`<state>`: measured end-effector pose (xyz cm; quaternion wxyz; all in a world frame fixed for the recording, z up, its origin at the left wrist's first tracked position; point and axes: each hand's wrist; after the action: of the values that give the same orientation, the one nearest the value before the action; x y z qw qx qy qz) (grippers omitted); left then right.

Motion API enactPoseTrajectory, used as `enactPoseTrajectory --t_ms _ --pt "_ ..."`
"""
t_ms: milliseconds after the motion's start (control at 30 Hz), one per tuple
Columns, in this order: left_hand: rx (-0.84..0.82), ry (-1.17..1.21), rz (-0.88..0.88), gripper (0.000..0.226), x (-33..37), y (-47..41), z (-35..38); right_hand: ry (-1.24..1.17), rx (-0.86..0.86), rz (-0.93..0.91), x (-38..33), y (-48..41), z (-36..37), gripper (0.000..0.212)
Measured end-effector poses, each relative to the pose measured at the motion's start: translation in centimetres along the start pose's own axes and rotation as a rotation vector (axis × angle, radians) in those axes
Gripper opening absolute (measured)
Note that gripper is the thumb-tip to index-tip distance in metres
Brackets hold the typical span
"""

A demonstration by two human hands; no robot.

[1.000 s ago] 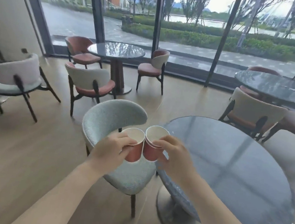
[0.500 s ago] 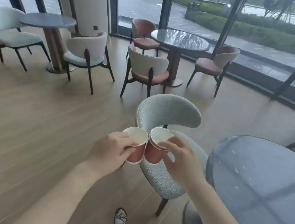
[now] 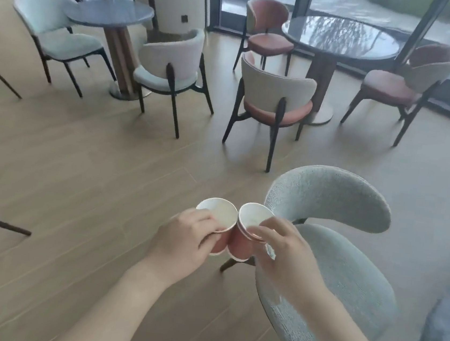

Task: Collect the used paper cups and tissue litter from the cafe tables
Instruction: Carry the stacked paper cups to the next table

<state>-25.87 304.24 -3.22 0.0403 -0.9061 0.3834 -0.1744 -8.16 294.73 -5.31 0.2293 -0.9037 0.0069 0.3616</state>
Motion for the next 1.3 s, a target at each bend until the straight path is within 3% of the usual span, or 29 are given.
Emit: enactPoseTrajectory --t_ms 433,767,1067,1300 --pt "0.021 0.054 -0.153 0.014 -17.4 -14.9 0.5 -0.055 -0.019 -0.016 6.4 -20.9 11.6 0.026" --pt "-0.096 0.074 0.167 0.014 -28.0 -36.5 1.0 0.077 0.128 0.095 12.2 -38.0 14.2 0.027" --pt "-0.226 0.089 0.559 0.016 -23.6 -54.0 6.8 0.167 0.415 0.363 21.9 -42.8 10.1 0.032" --pt "-0.252 0.078 0.704 0.017 -15.2 -70.8 13.2 0.148 0.532 0.472 34.3 -49.1 2.0 0.025"
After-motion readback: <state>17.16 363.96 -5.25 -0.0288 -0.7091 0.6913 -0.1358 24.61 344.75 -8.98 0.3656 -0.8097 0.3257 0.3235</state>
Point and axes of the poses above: each hand's wrist, its own y-axis away from the middle knuckle, its own z-axis out of the palm, x = y × z, and after that the axes turned 13 degrees about -y, right-handed
